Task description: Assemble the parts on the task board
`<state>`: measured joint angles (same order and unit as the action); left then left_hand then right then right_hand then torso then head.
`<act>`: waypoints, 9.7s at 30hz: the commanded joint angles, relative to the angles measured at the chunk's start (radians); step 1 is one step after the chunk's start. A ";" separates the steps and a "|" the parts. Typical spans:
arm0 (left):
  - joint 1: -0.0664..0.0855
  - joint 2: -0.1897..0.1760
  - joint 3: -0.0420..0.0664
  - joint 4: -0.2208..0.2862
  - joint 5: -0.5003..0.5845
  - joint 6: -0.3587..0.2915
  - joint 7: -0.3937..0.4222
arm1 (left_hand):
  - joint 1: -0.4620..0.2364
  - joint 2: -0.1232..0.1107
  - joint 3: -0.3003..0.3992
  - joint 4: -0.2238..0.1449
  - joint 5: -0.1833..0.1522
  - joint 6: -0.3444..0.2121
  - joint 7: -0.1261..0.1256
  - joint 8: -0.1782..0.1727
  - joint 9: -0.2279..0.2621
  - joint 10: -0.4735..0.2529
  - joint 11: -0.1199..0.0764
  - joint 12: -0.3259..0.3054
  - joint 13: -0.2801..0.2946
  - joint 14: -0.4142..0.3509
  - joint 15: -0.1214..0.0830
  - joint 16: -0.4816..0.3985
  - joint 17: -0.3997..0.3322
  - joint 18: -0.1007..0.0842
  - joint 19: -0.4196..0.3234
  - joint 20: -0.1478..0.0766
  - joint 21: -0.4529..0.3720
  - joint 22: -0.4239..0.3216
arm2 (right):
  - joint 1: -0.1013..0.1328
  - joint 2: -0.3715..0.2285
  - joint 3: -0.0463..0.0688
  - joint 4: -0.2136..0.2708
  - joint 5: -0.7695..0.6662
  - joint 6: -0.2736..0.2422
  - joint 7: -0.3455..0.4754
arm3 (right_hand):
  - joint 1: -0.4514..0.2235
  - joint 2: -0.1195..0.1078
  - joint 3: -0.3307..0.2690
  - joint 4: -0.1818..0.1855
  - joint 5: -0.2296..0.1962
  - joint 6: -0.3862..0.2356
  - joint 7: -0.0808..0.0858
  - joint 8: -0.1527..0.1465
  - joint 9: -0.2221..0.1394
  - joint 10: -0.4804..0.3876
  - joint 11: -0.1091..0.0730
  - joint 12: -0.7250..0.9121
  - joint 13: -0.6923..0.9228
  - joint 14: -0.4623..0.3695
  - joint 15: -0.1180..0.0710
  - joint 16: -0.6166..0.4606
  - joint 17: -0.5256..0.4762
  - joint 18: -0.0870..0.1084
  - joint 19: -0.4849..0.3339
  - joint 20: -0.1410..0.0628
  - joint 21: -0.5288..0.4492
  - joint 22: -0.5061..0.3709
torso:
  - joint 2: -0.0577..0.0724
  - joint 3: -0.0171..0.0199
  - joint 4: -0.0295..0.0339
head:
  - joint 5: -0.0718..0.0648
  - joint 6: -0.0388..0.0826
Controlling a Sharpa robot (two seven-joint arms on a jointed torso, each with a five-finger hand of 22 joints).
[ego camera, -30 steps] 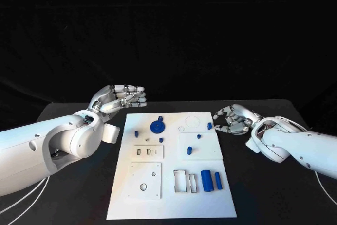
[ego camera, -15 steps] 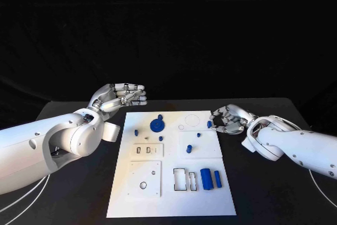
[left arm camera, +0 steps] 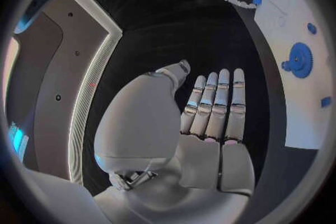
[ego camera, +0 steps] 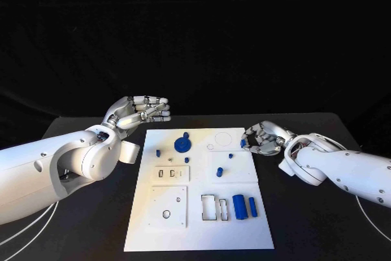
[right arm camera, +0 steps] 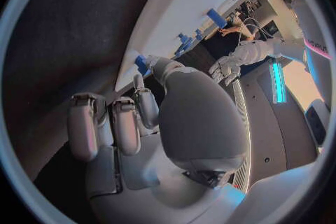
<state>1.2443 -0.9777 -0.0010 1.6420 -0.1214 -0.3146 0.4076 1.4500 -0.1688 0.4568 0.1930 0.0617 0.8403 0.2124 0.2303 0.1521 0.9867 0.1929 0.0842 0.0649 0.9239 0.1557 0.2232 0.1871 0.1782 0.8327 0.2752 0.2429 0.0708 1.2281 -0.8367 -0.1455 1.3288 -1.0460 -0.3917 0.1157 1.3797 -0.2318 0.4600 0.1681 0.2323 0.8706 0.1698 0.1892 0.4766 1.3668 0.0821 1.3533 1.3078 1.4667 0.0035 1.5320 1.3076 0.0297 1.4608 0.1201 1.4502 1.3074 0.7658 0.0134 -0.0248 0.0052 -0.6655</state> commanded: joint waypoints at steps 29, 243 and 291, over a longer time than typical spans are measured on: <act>0.000 -0.001 0.001 0.003 0.003 0.015 0.004 | -0.007 -0.010 0.010 -0.002 -0.004 -0.007 0.041 -0.006 -0.002 -0.001 0.008 -0.008 0.001 0.001 0.005 -0.008 0.003 0.006 0.007 -0.002 -0.007 -0.001 | -0.003 0.017 0.000 -0.009 -0.032 -0.008 -0.015 | -0.008 0.027 0.029 -0.007 -0.003 0.100 -0.035 0.051 0.032 0.031 -0.028 0.029 0.045 0.083 -0.015 0.007 0.175 0.004 0.022 -0.020 0.019 0.162 | 0.001 0.0013 0.0003 | -0.001 -0.004; 0.006 0.254 -0.043 -0.220 -0.933 0.558 -0.915 | -0.405 0.077 -0.214 0.102 -0.004 -0.169 -0.099 0.654 0.328 0.062 -0.152 1.080 0.712 0.577 -0.180 1.267 1.188 -0.034 0.353 -0.202 0.947 0.716 | 0.093 -0.071 -0.004 0.299 0.003 -0.212 -0.102 | 0.049 0.044 -0.326 0.122 0.003 -0.029 -0.012 0.072 -0.003 -0.085 -0.007 -0.078 -0.086 0.069 -0.001 -0.020 0.122 0.009 0.015 -0.010 -0.011 0.160 | -0.083 0.0151 -0.0180 | 0.126 -0.100; 0.006 0.274 -0.043 -0.225 -0.892 0.604 -0.919 | -0.241 0.101 -0.019 0.097 -0.003 -0.097 -0.124 0.658 0.340 0.117 -0.175 1.126 0.765 0.589 -0.197 1.275 1.208 -0.044 0.377 -0.213 1.007 0.792 | 0.078 -0.052 -0.006 0.280 0.002 -0.173 -0.141 | 0.045 0.054 -0.322 0.123 0.004 -0.030 -0.012 0.073 -0.007 -0.084 -0.007 -0.080 -0.089 0.068 -0.001 -0.023 0.116 0.012 0.007 -0.010 -0.023 0.152 | -0.082 0.0152 -0.0176 | 0.115 -0.106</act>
<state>1.2491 -0.7063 -0.0450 1.4178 -1.0402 0.2706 -0.5106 1.2075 -0.0579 0.4253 0.2906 0.0615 0.7336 0.0903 0.8790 0.4816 1.0976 0.0214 1.2045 0.8297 1.4653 -0.0319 1.4936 1.3076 0.1463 1.2098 0.0663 1.2459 0.8629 1.3070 -0.8896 -0.1512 1.6088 -1.0395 -0.5768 -0.0214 1.4292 -0.1788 0.1357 0.2883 0.2305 0.8395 0.1571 0.2590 0.4710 1.2880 0.0751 1.2769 1.2201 1.4666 -0.0036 1.5124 1.3076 0.0296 1.4662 0.1003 1.4328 1.3074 0.6845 0.0287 -0.0434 0.1215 -0.7728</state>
